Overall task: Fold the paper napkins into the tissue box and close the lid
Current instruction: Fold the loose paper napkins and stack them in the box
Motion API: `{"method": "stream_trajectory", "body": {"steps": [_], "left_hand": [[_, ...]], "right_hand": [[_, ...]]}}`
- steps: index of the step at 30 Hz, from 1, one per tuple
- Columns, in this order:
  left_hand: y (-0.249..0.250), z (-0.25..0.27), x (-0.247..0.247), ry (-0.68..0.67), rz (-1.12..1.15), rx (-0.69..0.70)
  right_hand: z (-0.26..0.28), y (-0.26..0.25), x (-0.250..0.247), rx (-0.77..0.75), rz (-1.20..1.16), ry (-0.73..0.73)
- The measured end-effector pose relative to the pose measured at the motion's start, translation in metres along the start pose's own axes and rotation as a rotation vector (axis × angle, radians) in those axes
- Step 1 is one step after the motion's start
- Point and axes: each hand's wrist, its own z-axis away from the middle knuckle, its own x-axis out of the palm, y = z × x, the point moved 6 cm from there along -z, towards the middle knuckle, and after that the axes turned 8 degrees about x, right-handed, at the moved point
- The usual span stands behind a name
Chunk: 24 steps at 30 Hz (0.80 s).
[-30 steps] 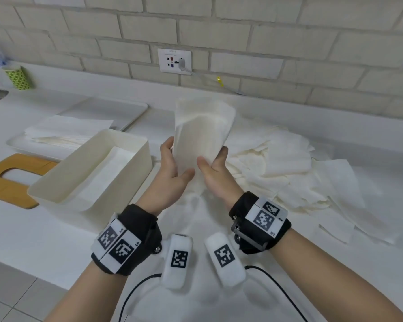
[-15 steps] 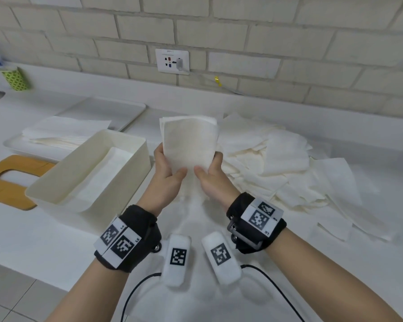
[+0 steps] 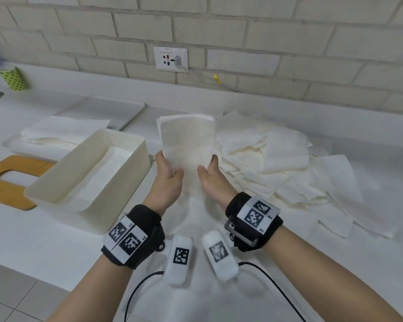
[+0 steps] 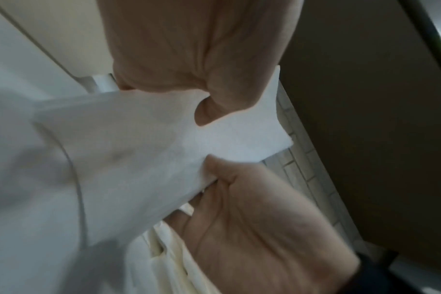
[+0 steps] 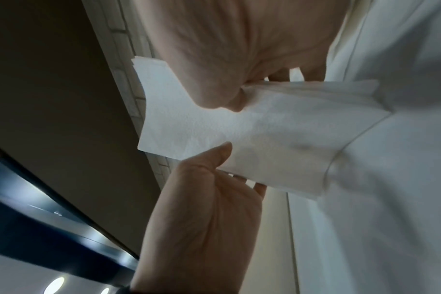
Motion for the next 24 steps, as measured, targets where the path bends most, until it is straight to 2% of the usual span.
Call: {"method": "stream_trajectory", "body": {"steps": [5,12,19,24], "left_hand": [[0.027,-0.008,0.0,0.044,0.001,0.196],[-0.006,0.004,0.003,-0.017,0.011,0.029],[0.025,-0.007,-0.003,0.074,0.021,0.188],[-0.004,0.007,-0.002,0.043,0.017,0.035]], "right_hand": [[0.001,-0.02,-0.004,-0.084,-0.087,-0.012],[-0.002,0.013,-0.001,0.04,0.035,0.019],[0.002,-0.015,-0.005,-0.103,-0.005,0.03],[-0.001,0.005,-0.002,-0.089,0.036,0.067]]}}
